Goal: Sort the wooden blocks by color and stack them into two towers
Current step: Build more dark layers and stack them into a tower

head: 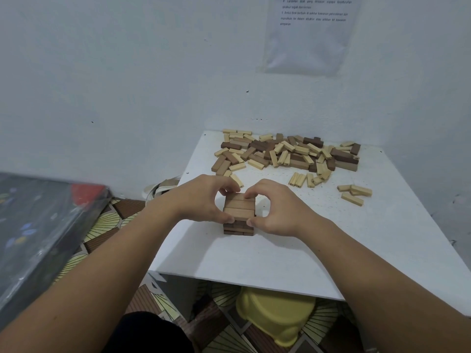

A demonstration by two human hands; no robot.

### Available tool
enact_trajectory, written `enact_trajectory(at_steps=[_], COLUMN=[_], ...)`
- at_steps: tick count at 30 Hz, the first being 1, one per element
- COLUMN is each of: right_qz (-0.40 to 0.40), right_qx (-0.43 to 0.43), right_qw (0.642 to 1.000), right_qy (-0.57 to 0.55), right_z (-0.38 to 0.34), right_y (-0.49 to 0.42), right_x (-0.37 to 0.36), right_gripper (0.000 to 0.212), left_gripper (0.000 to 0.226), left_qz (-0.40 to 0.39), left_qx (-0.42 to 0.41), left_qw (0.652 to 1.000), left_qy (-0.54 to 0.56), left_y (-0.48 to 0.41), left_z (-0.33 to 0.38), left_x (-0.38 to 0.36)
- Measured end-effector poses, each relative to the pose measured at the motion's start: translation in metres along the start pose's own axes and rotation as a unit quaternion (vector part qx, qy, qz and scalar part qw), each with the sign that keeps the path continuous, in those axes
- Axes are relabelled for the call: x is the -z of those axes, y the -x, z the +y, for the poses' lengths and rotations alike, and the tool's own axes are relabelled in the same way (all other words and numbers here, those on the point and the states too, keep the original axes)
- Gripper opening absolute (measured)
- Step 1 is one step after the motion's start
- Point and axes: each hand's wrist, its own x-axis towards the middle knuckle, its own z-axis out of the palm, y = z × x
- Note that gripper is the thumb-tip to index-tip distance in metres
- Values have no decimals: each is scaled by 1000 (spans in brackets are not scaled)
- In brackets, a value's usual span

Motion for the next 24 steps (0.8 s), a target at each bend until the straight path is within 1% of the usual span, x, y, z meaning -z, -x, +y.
enact_trajectory(at_steps=[5, 9, 24], right_qz=[-6, -9, -18], right_qx=[1, -1, -5], right_qw=[1000, 1000, 1000], right_qy=[0, -3, 2], right_z=[1, 2, 4], right_y=[0, 1, 4], right_x=[-1, -2, -4], right_gripper=[58, 60, 65], left_gripper=[79, 89, 90], left_qz=[-31, -36, -28], left_qx=[-9, -11, -13], left_qw=[999, 999, 999], left_qy=[22, 23, 26], left_y=[0, -1, -1], left_z=[0, -1, 1], left_x=[-4, -6, -8])
